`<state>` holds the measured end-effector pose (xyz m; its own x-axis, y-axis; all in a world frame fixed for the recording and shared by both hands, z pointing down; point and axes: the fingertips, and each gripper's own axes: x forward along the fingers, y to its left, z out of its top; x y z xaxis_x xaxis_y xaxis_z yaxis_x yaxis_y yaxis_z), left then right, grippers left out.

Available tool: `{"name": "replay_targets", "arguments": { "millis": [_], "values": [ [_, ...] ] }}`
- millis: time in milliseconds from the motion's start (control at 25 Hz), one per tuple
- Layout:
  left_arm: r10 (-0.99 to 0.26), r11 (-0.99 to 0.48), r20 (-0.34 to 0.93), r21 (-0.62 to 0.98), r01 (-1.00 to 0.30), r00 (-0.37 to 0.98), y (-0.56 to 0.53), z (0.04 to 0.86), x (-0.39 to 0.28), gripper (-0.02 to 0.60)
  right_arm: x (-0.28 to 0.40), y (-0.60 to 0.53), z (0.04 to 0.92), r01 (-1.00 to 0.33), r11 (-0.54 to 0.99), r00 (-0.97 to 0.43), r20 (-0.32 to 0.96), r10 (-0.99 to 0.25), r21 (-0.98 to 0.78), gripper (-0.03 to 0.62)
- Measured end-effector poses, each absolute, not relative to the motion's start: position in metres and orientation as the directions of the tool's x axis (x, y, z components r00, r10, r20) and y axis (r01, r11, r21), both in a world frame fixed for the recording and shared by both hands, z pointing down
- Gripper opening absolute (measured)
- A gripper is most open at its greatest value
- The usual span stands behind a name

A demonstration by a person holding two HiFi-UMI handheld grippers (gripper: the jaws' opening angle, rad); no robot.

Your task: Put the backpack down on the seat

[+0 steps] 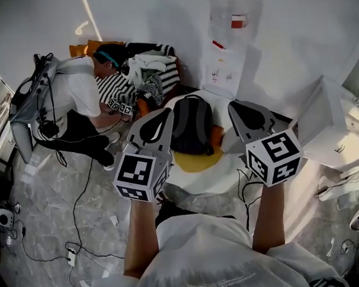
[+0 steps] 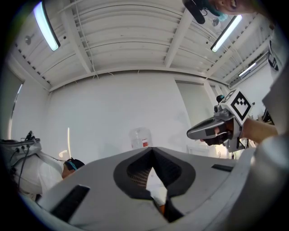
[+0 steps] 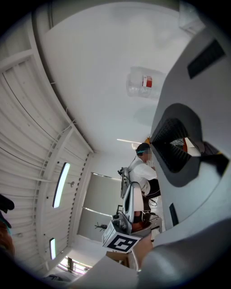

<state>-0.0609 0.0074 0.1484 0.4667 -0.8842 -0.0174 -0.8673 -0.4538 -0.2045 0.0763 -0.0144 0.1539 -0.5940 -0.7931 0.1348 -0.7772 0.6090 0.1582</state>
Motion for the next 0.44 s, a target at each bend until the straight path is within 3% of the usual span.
{"name": "replay_targets", "arguments": {
  "millis": [440],
  "values": [
    [-0.884, -0.460, -0.013, -0.158, -0.873, 0.468, 0.003, 0.154, -0.070, 0.014, 0.079, -0.026, 0.163, -0.789, 0.597, -0.579, 0.148, -0.802, 0.147, 0.003]
  ]
}}
